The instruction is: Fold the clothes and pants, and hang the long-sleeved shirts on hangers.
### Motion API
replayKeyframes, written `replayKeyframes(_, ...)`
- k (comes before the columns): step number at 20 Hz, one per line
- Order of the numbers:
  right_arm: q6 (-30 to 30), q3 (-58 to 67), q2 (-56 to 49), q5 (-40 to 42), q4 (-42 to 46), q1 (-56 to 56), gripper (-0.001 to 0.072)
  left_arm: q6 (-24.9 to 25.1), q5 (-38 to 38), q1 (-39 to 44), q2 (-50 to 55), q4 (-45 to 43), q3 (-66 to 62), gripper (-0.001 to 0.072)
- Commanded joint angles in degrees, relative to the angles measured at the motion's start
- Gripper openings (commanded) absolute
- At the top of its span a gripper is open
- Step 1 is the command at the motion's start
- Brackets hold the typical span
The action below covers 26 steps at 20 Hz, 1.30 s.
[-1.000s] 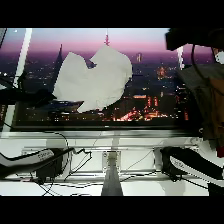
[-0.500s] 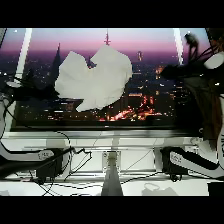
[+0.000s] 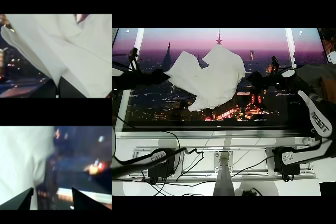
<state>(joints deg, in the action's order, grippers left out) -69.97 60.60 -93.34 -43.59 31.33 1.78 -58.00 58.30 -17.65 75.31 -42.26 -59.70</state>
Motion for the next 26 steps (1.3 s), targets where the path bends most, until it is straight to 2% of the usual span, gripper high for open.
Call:
replayKeyframes(1, -1.6, 7.9, -8.3, 2.4, -4.0, 0.8, 0.0556, 0.2, 1.1, 0.2, -5.9, 0.3, -0.9, 0.0015)
replayKeyframes(5, -5.6, 18.6, -16.9, -2.1, -3.9, 0.8, 0.0551, 0.2, 1.1, 0.2, -6.1, 0.3, -0.9, 0.0015)
replayKeyframes(9, -7.6, 23.6, -20.1, -4.9, -3.0, 2.9, 0.0537, 0.4, 1.1, 0.2, -6.1, 0.3, -0.9, 0.0015)
replayKeyframes(11, -7.8, 23.8, -20.3, -4.8, -1.7, 4.5, 0.0352, 0.4, 1.1, 0.2, -6.1, 0.3, -0.9, 0.0015)
replayKeyframes(12, -7.7, 23.9, -20.3, -4.8, -0.9, 4.8, 0.0213, 0.4, 1.1, 0.2, -6.1, 0.3, -0.9, 0.0015)
replayKeyframes(13, -6.9, 23.9, -20.0, -4.8, -0.9, 4.8, 0.0006, 0.4, 1.1, 0.2, -6.1, 0.3, -0.9, 0.0015)
replayKeyframes(15, -6.9, 25.0, -19.2, -6.1, -0.6, 3.4, 0.0013, 0.4, 1.0, -0.2, -6.3, 0.3, -1.0, 0.0015)
replayKeyframes(19, -5.4, 33.3, -14.8, -17.5, 3.8, -3.1, 0.0013, 3.6, 1.0, -3.0, -9.5, 0.3, -5.2, 0.0014)
replayKeyframes(23, -2.1, 45.0, -5.7, -29.7, 12.4, -10.9, 0.0013, 3.6, 0.3, -9.7, -17.0, 0.3, -11.8, 0.0014)
replayKeyframes(26, 1.2, 53.1, 3.1, -35.2, 13.6, -15.0, 0.0013, 3.6, -3.4, -13.9, -24.6, 0.3, -12.5, 0.0014)
